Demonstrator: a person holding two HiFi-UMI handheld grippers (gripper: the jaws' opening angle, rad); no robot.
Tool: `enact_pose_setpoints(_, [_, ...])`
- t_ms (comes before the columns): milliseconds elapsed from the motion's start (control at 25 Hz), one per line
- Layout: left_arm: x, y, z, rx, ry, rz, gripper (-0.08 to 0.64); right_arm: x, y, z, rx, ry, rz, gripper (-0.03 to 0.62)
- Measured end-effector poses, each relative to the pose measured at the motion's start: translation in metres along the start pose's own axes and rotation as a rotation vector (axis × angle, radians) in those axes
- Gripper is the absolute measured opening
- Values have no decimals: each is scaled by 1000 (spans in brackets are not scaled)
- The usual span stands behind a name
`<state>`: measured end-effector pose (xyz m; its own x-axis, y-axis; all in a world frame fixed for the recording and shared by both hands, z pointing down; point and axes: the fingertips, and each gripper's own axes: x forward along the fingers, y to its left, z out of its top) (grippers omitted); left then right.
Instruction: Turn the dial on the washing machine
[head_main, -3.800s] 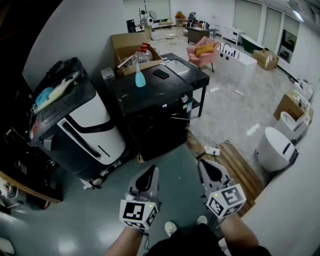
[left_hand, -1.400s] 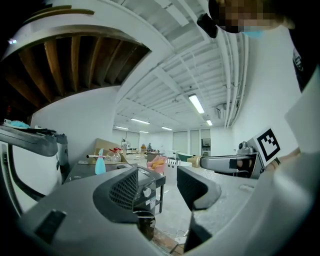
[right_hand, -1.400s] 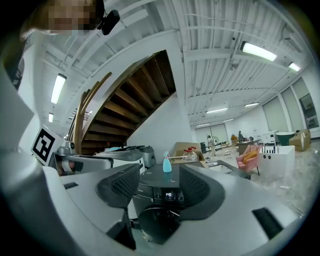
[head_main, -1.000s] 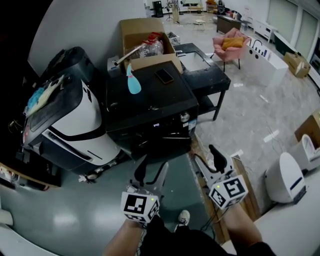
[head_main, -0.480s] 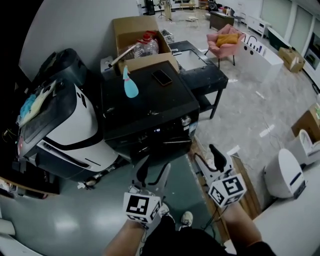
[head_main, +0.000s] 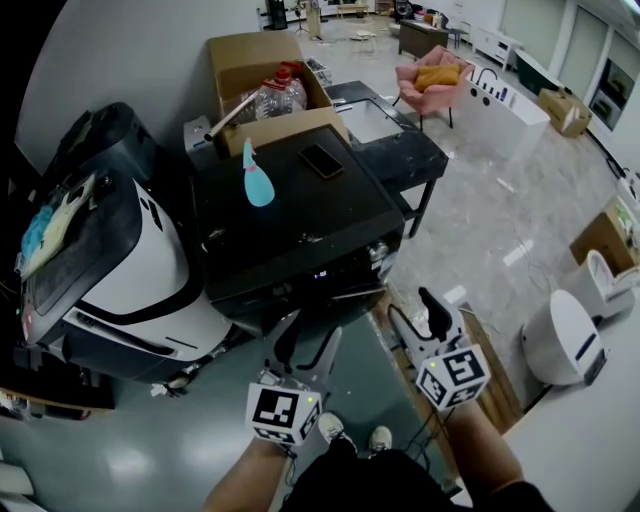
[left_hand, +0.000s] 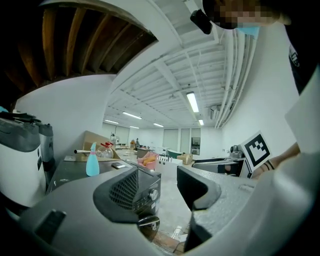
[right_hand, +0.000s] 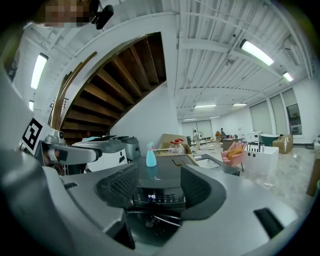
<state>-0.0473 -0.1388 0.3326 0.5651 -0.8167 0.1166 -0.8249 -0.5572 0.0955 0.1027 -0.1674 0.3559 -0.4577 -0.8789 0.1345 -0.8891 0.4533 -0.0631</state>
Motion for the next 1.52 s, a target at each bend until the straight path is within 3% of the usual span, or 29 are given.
enact_pose_setpoints(360, [0,39,-7,-1,-12,-41,225,31,18,-10,-14,5,-42,255])
enact_pose_setpoints(760, [2,53,-29,-27,9,-30,225,51,20,-36,-48,52,-33,259])
enact_pose_setpoints(1520, [80,50,-77,-76,110,102,225,138,-69,-100,-70,153,93,262])
